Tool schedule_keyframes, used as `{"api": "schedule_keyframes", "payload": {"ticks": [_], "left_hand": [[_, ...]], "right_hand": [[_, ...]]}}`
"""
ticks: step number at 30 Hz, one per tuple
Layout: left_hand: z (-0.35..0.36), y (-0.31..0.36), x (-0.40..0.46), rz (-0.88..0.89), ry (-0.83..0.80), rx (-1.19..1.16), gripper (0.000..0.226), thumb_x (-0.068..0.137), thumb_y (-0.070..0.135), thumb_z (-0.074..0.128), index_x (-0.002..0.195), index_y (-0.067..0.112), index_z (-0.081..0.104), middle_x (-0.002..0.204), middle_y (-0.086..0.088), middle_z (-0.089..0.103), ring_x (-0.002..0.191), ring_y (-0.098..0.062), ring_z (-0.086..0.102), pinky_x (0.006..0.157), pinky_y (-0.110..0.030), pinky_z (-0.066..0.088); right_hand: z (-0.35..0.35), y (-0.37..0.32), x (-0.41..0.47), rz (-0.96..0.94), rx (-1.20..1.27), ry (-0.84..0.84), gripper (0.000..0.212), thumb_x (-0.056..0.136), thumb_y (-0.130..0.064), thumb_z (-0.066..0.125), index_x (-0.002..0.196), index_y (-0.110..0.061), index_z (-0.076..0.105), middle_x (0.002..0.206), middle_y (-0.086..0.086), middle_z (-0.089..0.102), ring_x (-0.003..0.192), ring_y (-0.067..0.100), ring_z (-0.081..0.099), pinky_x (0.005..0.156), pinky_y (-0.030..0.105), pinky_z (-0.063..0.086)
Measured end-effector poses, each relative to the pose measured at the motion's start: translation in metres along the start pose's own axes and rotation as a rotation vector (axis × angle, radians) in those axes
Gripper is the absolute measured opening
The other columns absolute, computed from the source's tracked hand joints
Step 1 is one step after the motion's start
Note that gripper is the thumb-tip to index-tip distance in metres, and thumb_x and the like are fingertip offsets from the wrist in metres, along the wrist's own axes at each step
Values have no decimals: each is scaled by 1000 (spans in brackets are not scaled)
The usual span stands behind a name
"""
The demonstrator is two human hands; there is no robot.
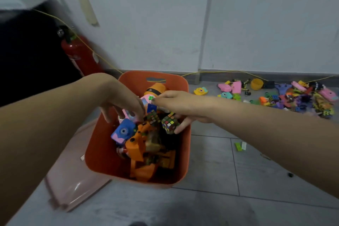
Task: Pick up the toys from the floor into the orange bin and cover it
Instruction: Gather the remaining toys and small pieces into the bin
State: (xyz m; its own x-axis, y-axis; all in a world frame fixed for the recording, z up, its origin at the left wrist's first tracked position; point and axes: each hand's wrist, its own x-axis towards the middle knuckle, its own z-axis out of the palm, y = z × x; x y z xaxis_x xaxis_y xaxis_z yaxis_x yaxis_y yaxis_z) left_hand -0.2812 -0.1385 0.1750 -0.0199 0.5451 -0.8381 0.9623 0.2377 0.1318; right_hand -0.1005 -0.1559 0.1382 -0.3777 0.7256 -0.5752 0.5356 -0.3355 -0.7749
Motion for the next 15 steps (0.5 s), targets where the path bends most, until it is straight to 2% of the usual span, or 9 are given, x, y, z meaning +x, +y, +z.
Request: {"api": "schedule_keyframes", "payload": {"ticks": [3, 5, 7, 8, 11, 13, 15], "left_hand": [[-9, 3, 5, 74, 81, -21, 32, 91, 24, 63, 123, 25, 59, 123, 3, 59, 112, -19, 59, 88, -41, 54], [-16, 14, 12, 158, 210, -24, 18, 94, 19, 56, 111, 19, 63, 112, -2, 66, 101, -18, 65, 85, -40, 56], [-21, 30, 19, 262, 365, -10, 16, 93, 16, 52, 103, 14, 64, 101, -8, 70, 88, -20, 69, 81, -38, 59], [-21, 41, 21, 314, 439, -5, 17, 92, 16, 52, 102, 12, 64, 97, -10, 71, 84, -23, 69, 79, -39, 59], [-13, 82, 26, 456, 574, 33, 21, 91, 20, 53, 109, 14, 62, 104, -6, 67, 93, -27, 66, 81, -39, 57], [1, 114, 31, 539, 622, 85, 23, 91, 23, 55, 112, 16, 62, 112, -3, 63, 103, -25, 60, 81, -29, 49], [17, 145, 40, 608, 638, 126, 24, 91, 25, 56, 112, 17, 62, 116, -2, 64, 108, -24, 57, 82, -26, 43]], "right_hand": [[-12, -9, -3, 5, -5, 81, 52, 92, -56, 53, 134, -24, 53, 132, 5, 48, 109, 37, 60, 65, 48, 63], [-24, -11, -2, -28, -33, 166, 52, 95, -54, 48, 135, -21, 51, 124, 6, 51, 97, 34, 66, 58, 43, 62], [-38, -6, -2, -67, -101, 270, 47, 97, -52, 44, 128, -17, 55, 113, 8, 55, 83, 28, 67, 53, 39, 61], [-47, -1, -2, -78, -127, 318, 44, 98, -51, 43, 122, -17, 57, 106, 9, 56, 76, 25, 65, 55, 41, 62], [-82, 27, -5, -29, -165, 440, 35, 99, -46, 39, 112, -18, 58, 96, 10, 57, 70, 24, 63, 67, 48, 62], [-109, 52, -8, 32, -209, 505, 39, 100, -44, 36, 111, -13, 58, 96, 12, 58, 71, 25, 64, 66, 43, 62], [-133, 79, -14, 99, -289, 544, 40, 101, -44, 34, 107, -11, 57, 94, 15, 61, 75, 27, 65, 65, 39, 61]]}}
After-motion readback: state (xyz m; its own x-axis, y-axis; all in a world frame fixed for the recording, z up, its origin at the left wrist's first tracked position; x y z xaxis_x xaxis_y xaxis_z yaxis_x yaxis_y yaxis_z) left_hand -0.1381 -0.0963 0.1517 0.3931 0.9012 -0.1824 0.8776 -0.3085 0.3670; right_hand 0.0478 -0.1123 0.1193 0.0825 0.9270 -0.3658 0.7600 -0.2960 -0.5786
